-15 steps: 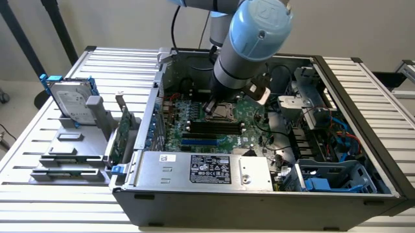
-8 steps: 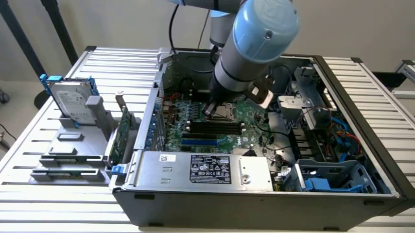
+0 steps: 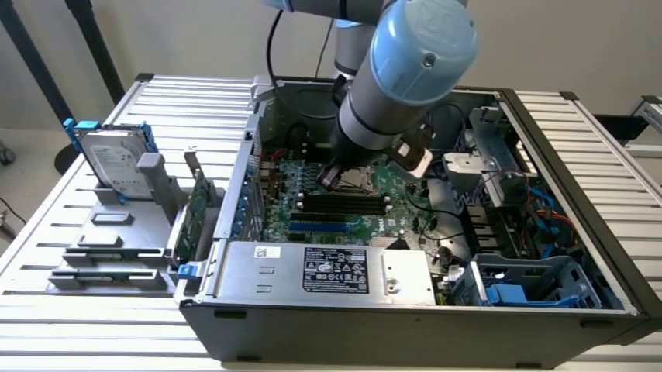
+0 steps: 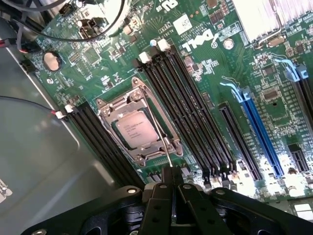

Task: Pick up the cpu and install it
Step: 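Install the first cpu locking lever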

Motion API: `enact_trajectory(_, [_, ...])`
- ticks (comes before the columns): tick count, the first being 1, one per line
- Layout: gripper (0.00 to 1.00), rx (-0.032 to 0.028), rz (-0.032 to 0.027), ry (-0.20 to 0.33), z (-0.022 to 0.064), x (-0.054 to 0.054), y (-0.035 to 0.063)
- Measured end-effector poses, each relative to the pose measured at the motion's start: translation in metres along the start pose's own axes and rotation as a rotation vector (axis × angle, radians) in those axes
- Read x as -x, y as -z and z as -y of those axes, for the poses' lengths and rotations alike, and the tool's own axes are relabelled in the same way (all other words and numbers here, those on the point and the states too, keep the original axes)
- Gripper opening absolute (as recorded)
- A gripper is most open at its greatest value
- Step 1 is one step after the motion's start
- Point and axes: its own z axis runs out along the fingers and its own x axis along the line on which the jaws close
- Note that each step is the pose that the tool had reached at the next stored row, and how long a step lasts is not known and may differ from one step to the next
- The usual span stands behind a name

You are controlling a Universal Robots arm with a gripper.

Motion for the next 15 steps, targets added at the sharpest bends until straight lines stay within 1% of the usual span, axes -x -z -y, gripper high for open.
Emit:
enact_trajectory(2, [0.11,0.0018,0.0014,-0.002,0.0027,0.0026,-0.0021])
enact_trajectory(4, [0.11,0.0035,0.0011,-0.005,0.0048,0.0050,-0.0043])
enact_trajectory(7, [0.11,0.0079,-0.0022,-0.010,0.0067,0.0075,-0.0068])
enact_trajectory(11, [0.11,0.0160,-0.0068,-0.007,0.0076,0.0093,-0.0091])
enact_trajectory(15, [0.11,0.0204,-0.0096,-0.005,0.0071,0.0099,-0.0104])
